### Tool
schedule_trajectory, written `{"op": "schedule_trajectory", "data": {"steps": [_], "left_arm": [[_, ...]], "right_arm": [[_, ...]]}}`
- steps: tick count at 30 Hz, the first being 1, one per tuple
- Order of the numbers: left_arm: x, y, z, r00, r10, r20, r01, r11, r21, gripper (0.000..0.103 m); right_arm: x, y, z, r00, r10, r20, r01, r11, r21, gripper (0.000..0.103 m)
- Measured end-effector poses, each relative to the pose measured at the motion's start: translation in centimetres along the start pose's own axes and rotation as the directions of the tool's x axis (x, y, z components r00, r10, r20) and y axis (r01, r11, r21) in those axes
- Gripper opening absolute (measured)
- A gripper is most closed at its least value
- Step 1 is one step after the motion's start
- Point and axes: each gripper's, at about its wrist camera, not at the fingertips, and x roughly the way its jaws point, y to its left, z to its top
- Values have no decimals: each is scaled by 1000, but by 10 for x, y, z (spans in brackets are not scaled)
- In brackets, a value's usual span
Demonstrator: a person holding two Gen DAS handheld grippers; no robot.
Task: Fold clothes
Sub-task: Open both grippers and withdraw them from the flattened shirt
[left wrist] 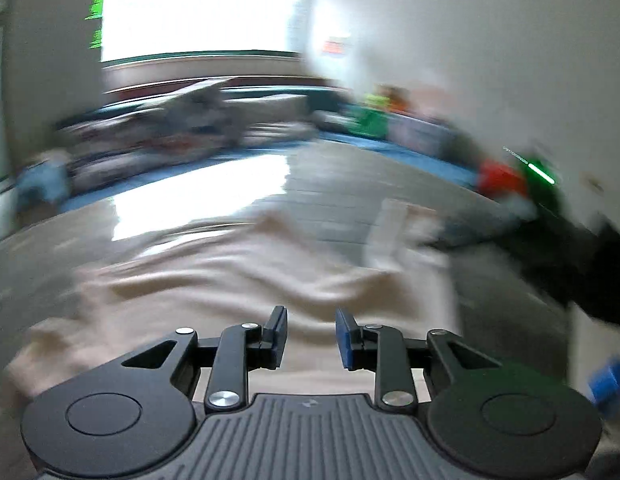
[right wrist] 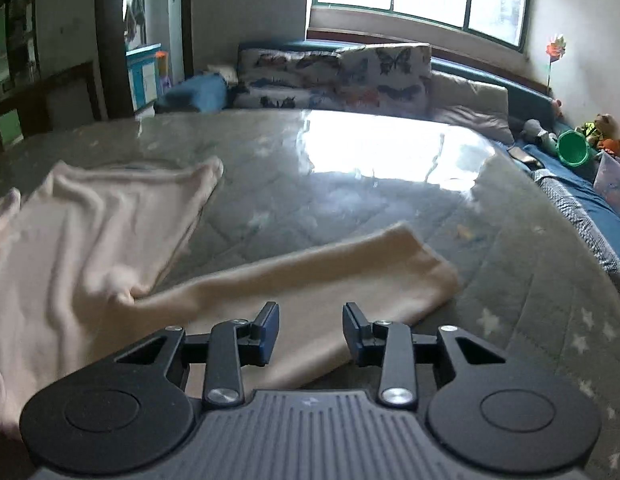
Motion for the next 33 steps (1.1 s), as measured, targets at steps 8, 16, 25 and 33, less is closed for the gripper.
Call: {"op": "schedule_trajectory", "data": {"steps": [8,16,25,33], "left_arm": [[-27,105,-28,922,379,-75,-385,890,-243,44],[-5,142,-30,898,419,-131,-437,825,-358,44],[24,157,-29,874,456,-167,-483,785,-387,11],[-36,165,-44,798,591,-122,-585,706,-399,5]], "right_arm": [[-6,-4,-9,1000,7,9,-7,999,49,36],[-7,-5,-10,1000,-6,7,6,999,51,38],[-7,-3,-9,1000,-22,7,22,999,47,41],[-35,26,-5,996,50,70,-46,997,-57,42]]}}
